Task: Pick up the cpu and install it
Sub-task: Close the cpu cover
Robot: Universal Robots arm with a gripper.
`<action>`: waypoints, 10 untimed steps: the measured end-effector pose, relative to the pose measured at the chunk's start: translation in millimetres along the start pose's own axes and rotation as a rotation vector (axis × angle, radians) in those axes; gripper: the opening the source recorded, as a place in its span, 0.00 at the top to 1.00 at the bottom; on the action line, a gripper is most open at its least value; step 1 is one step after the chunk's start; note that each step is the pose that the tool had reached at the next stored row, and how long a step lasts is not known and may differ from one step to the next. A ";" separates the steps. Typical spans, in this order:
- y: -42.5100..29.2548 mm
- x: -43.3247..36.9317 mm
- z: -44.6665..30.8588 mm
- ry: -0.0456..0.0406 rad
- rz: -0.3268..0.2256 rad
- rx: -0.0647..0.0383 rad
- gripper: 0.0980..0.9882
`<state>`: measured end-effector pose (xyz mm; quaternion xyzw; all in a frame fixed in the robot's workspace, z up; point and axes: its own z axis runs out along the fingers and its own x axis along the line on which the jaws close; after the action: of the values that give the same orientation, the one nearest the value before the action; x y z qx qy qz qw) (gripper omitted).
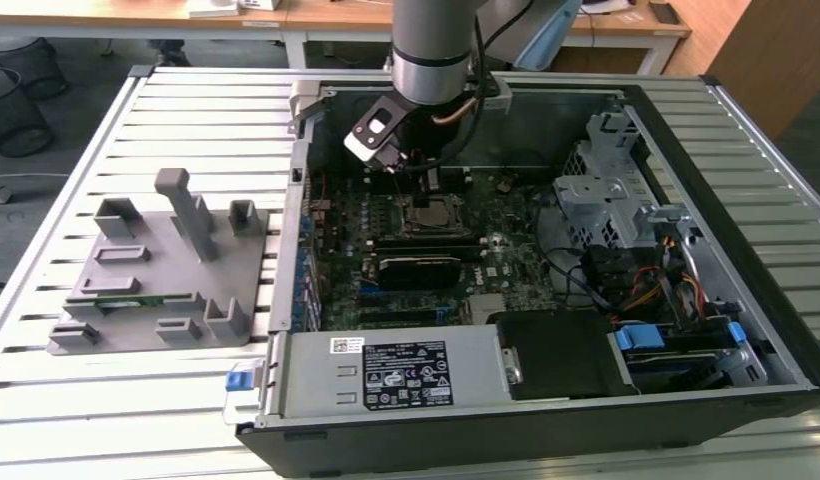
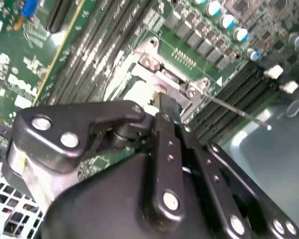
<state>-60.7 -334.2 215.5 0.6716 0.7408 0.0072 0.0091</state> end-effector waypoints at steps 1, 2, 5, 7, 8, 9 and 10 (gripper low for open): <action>0.0 0.0 0.0 0.0001 0.000 0.000 0.99; 1.0 -0.1 0.1 0.0000 0.000 0.000 0.99; 9.2 -0.9 0.6 -0.0002 0.000 0.000 0.99; 12.2 -1.2 0.7 -0.0002 0.000 0.000 0.99; 13.5 -1.4 0.8 -0.0001 0.000 0.000 0.99; 14.2 -1.5 0.8 -0.0001 0.000 0.000 0.99; 14.6 -1.5 0.8 -0.0001 0.000 0.000 0.99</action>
<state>-46.0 -334.3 215.0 0.6716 0.7408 0.0072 0.0091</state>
